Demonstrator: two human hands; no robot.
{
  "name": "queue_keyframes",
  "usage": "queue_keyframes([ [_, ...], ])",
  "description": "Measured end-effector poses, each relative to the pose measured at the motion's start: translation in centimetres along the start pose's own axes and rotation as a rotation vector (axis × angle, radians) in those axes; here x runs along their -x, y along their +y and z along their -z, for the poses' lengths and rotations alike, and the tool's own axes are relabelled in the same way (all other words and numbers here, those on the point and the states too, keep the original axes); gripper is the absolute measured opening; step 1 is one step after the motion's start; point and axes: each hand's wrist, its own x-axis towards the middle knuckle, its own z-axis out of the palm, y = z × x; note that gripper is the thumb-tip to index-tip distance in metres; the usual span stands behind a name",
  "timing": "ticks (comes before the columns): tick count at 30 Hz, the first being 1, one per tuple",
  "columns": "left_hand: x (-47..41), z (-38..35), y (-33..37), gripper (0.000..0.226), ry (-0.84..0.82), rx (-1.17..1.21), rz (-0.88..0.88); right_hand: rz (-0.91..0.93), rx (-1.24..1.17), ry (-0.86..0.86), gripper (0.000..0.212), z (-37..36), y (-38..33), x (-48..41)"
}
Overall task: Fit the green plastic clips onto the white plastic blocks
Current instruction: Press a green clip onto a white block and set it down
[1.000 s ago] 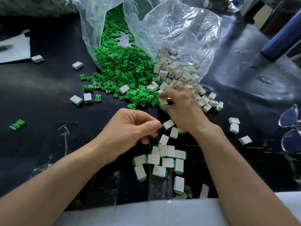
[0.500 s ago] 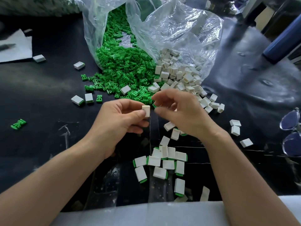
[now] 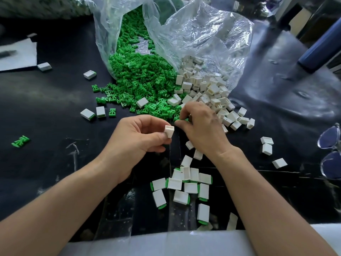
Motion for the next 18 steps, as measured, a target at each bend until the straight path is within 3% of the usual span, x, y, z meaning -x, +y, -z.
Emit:
queue_keyframes([
  [4, -0.2, 0.1, 0.0, 0.021, 0.037, 0.023, -0.005, -0.067, -0.270, 0.056, 0.018, 1.1, -0.1, 0.2],
  [8, -0.2, 0.1, -0.1, 0.017, 0.039, 0.011, -0.036, -0.035, -0.563, -0.038, 0.025, 2.1, -0.6, 0.6],
  [13, -0.3, 0.2, -0.1, 0.013, 0.030, 0.022, -0.052, 0.056, -0.581, -0.169, 0.019, 2.4, -1.0, 0.9],
  [18, -0.3, 0.2, -0.2, 0.016, 0.024, -0.001, -0.043, 0.073, -0.530, -0.168, 0.015, 2.3, -1.1, 1.0],
])
